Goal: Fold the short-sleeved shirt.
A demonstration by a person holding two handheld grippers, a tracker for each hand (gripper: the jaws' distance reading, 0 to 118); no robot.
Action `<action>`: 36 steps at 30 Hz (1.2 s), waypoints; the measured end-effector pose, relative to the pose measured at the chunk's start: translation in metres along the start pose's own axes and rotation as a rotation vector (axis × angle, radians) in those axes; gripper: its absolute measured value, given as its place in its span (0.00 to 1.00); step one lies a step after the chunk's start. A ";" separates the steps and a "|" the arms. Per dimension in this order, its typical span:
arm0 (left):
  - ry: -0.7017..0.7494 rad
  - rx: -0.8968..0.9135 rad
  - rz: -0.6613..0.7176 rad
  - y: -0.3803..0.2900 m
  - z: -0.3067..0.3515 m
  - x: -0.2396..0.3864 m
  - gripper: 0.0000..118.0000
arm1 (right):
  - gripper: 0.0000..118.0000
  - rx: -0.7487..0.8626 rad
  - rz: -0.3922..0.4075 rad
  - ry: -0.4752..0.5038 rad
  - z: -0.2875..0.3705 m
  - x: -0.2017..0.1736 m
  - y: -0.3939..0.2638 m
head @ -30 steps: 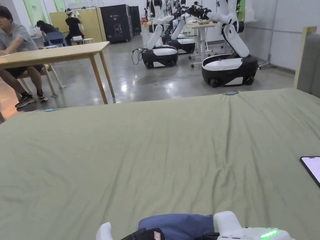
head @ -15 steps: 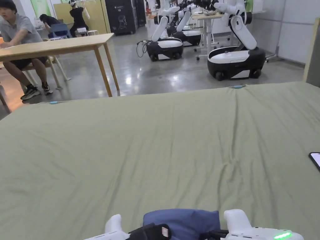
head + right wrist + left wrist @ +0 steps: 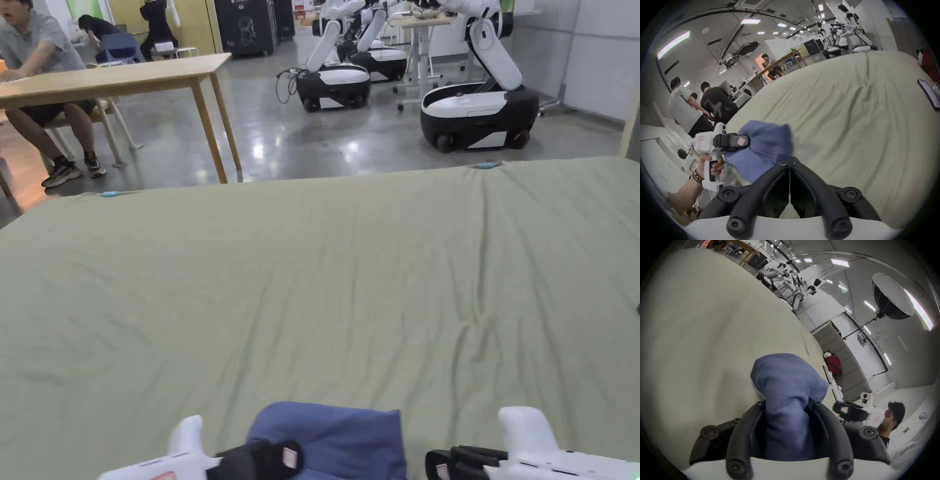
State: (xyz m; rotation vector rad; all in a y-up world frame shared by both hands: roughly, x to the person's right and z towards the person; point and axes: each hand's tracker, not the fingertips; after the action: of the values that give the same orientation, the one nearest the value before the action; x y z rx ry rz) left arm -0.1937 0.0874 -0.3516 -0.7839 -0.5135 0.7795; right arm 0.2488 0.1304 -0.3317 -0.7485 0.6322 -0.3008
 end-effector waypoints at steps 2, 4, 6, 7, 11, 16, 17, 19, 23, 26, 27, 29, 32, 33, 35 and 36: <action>0.035 0.026 -0.011 0.024 0.038 -0.026 0.31 | 0.01 0.039 0.002 0.000 0.013 -0.003 0.005; 0.103 0.054 -0.035 0.049 0.081 -0.053 0.31 | 0.01 0.083 0.006 0.001 0.025 -0.007 0.009; 0.140 0.081 -0.035 0.076 0.125 -0.080 0.31 | 0.01 0.118 0.006 -0.023 0.037 -0.009 0.011; 0.181 0.101 -0.034 0.088 0.148 -0.095 0.31 | 0.01 0.131 0.002 -0.039 0.043 -0.011 0.012; 0.326 0.134 -0.043 0.124 0.218 -0.134 0.31 | 0.01 0.146 -0.003 -0.114 0.057 -0.011 0.011; 0.481 0.133 -0.043 0.147 0.271 -0.172 0.31 | 0.01 0.128 0.000 -0.195 0.067 -0.018 0.004; 0.494 0.150 -0.043 0.145 0.273 -0.171 0.31 | 0.01 0.124 -0.005 -0.199 0.068 -0.019 0.002; 0.481 0.167 0.008 0.141 0.274 -0.177 0.31 | 0.01 0.113 -0.011 -0.204 0.067 -0.021 0.002; 0.486 0.216 0.006 0.134 0.266 -0.161 0.95 | 0.01 0.093 0.003 -0.207 0.062 -0.023 0.003; 0.461 0.296 -0.059 0.138 0.283 -0.142 0.99 | 0.01 0.096 0.018 -0.184 0.060 -0.027 0.005; 0.498 0.336 -0.065 0.139 0.288 -0.132 0.99 | 0.01 0.099 0.025 -0.176 0.061 -0.030 0.005; 0.502 0.370 -0.079 0.137 0.306 -0.122 0.93 | 0.01 0.107 0.034 -0.164 0.062 -0.033 0.005; 0.507 0.446 -0.172 0.128 0.309 -0.076 0.05 | 0.01 0.115 0.043 -0.151 0.068 -0.035 0.006; 0.542 0.461 -0.221 0.123 0.300 -0.057 0.03 | 0.01 0.119 0.047 -0.150 0.070 -0.036 0.006; 0.627 0.497 -0.304 0.115 0.282 -0.017 0.02 | 0.01 0.132 0.063 -0.149 0.077 -0.038 0.010; 0.595 0.504 -0.319 0.112 0.273 -0.003 0.02 | 0.01 0.142 0.074 -0.148 0.080 -0.038 0.012</action>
State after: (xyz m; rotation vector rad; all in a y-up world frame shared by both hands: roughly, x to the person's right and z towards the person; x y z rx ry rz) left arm -0.4247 0.2535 -0.2718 -0.4121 0.0997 0.3240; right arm 0.2701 0.1999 -0.2790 -0.6039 0.4923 -0.2170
